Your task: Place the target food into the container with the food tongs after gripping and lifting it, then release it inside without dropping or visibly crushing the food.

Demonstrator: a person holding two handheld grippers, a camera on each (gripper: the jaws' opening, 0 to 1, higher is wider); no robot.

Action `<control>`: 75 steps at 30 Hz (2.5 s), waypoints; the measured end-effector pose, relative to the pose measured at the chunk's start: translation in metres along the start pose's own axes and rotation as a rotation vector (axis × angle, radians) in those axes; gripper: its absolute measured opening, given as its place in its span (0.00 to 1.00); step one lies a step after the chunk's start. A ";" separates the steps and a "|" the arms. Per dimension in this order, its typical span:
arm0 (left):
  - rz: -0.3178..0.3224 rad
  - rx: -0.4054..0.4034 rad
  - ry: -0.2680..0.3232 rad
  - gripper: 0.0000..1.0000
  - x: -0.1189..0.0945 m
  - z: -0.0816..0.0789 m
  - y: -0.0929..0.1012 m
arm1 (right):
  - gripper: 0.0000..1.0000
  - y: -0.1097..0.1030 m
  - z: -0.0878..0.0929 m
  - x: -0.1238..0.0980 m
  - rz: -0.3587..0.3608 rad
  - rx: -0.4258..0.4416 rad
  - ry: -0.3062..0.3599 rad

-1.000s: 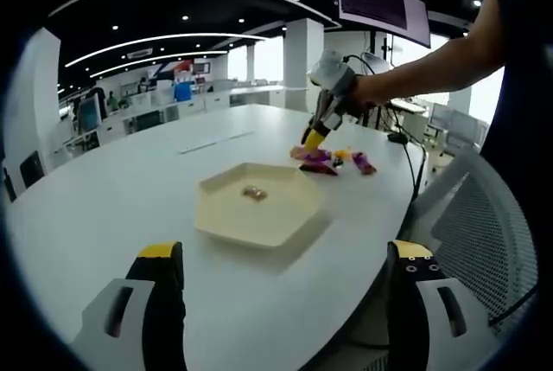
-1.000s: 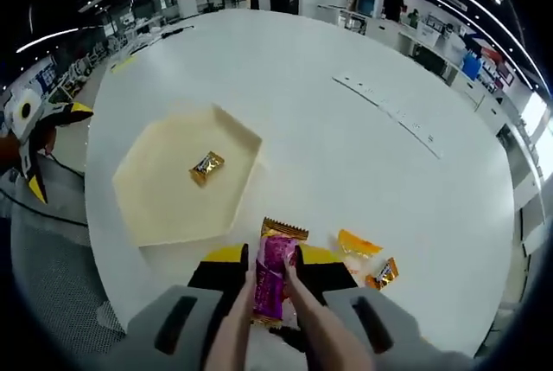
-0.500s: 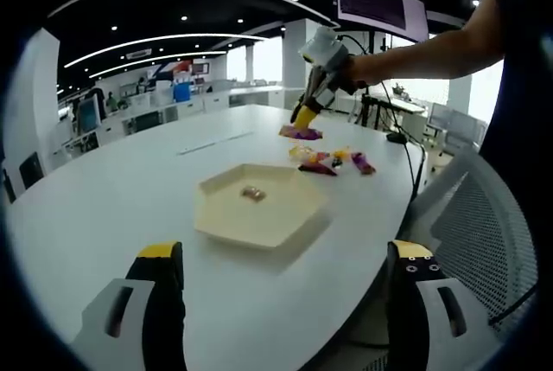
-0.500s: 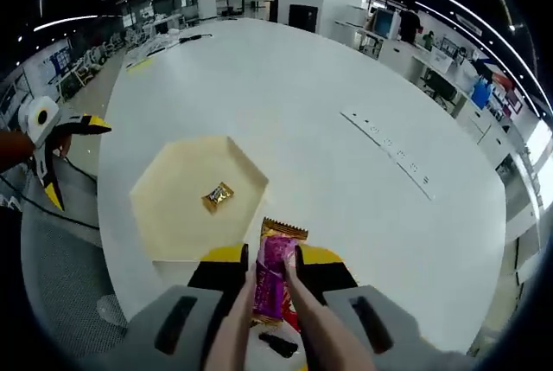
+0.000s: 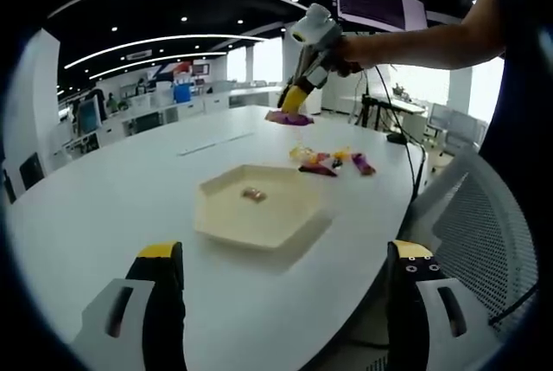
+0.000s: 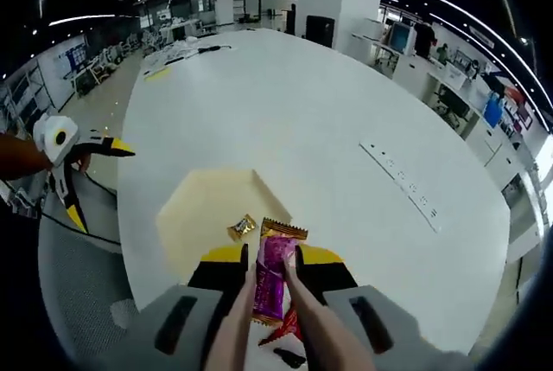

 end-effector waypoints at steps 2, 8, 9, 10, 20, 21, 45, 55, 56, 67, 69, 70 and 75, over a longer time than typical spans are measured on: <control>-0.002 0.000 0.002 0.95 0.000 0.000 0.000 | 0.21 -0.002 -0.006 0.000 -0.010 -0.004 0.005; -0.007 0.004 0.010 0.95 -0.001 -0.001 -0.001 | 0.21 -0.009 -0.024 0.002 -0.027 -0.031 0.014; -0.009 0.007 0.013 0.95 -0.001 -0.001 -0.001 | 0.21 -0.010 -0.026 0.003 -0.032 -0.035 0.015; -0.010 0.005 0.017 0.95 -0.001 -0.002 -0.001 | 0.21 -0.012 -0.030 0.004 -0.037 -0.041 0.017; -0.017 0.005 0.022 0.96 -0.002 -0.002 -0.001 | 0.21 -0.031 -0.060 0.011 -0.076 -0.087 0.044; -0.016 0.006 0.022 0.96 -0.002 -0.002 -0.001 | 0.21 -0.033 -0.063 0.012 -0.085 -0.093 0.045; -0.024 0.000 0.033 0.97 -0.003 -0.004 -0.003 | 0.23 -0.052 -0.096 0.026 -0.138 -0.151 0.062; -0.024 0.000 0.034 0.96 -0.003 -0.004 -0.004 | 0.25 -0.052 -0.093 0.025 -0.147 -0.142 0.060; -0.023 0.000 0.034 0.96 -0.003 -0.004 -0.004 | 0.25 -0.052 -0.092 0.024 -0.146 -0.144 0.061; -0.023 0.001 0.029 0.96 -0.003 -0.003 -0.003 | 0.26 -0.052 -0.087 0.015 -0.150 -0.168 0.072; -0.022 0.003 0.030 0.97 -0.003 -0.003 -0.003 | 0.26 -0.052 -0.085 0.012 -0.148 -0.176 0.074; -0.022 0.003 0.028 0.96 -0.003 -0.003 -0.003 | 0.26 -0.051 -0.085 0.012 -0.149 -0.176 0.074; -0.016 0.006 0.023 0.97 -0.002 -0.002 -0.002 | 0.26 -0.048 -0.079 0.005 -0.141 -0.178 0.076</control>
Point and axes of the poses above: the point that each gripper's makers call its tool centre point, and the gripper's own axes: x roughly forward along the fingers, y roughly to its right, z roughly out of its underside, the point moved 8 cm from there along -x, roughly backward along the fingers, and after that the axes turned 5 degrees about -x, right-handed, at the moved point
